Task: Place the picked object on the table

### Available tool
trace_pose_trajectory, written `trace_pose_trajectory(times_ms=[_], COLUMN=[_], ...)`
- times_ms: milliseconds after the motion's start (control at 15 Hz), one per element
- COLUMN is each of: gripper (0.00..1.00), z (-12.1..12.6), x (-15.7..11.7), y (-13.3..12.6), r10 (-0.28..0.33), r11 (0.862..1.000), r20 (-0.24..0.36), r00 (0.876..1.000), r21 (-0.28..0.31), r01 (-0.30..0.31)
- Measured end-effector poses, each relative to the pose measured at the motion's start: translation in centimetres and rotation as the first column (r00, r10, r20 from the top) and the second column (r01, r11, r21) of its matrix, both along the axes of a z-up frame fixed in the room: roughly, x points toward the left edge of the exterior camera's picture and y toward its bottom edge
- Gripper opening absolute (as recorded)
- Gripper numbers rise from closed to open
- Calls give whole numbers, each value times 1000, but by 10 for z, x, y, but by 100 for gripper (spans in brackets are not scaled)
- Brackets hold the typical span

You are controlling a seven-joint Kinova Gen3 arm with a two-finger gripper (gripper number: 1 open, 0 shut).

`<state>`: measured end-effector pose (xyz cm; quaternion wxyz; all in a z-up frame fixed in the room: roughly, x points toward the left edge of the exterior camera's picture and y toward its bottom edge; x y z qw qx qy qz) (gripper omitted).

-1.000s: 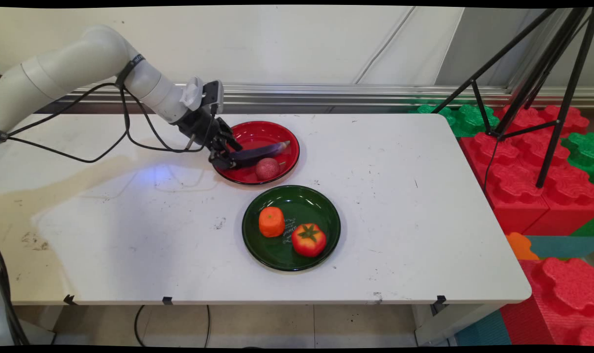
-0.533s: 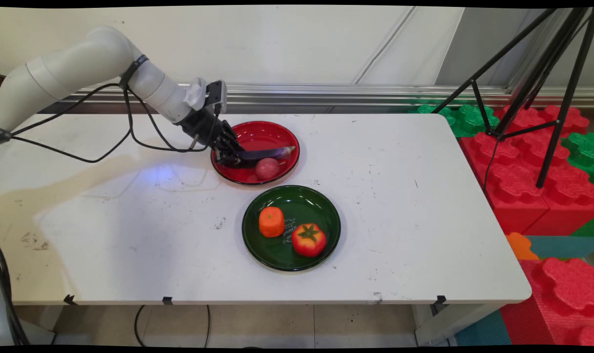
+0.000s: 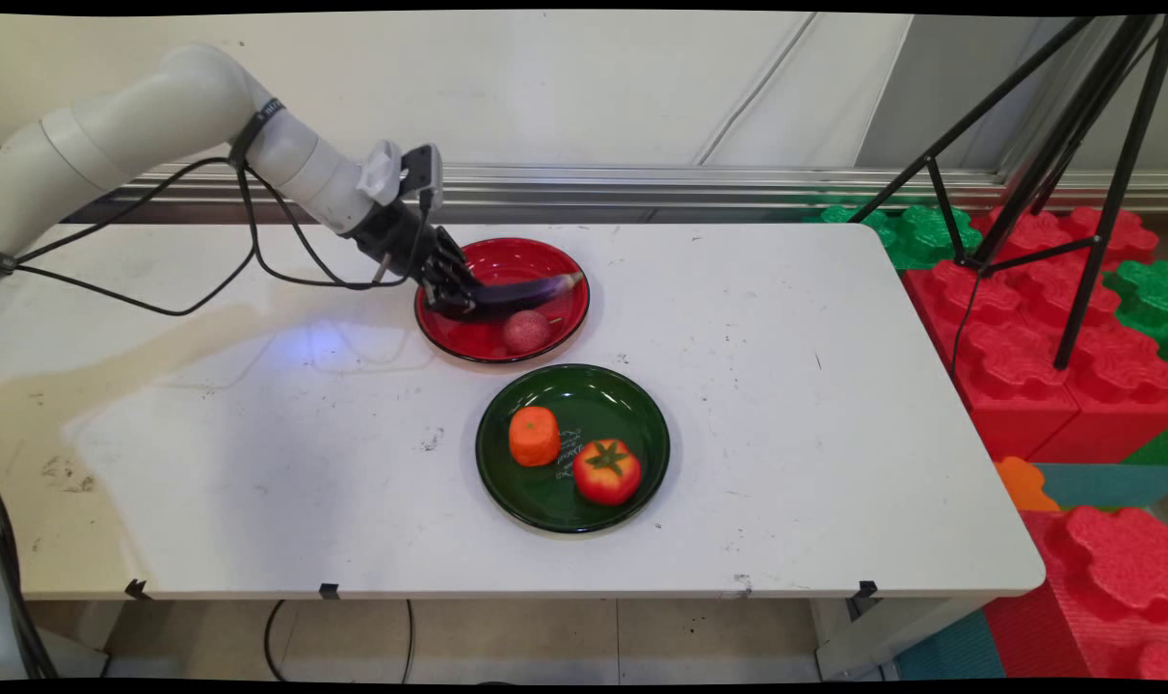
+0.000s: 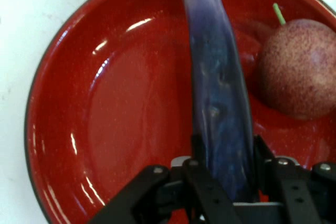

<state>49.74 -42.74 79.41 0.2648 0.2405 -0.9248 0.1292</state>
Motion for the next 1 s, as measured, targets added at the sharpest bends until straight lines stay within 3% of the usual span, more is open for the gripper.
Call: trace_pose_trajectory(times_ms=[600, 1000], gripper=[0, 0], z=[39, 74], x=[21, 43], y=[19, 46], r10=[12, -7], r11=[999, 996], r20=[-47, -56], r00=[999, 998], r21=[-49, -86], r01=[-14, 2])
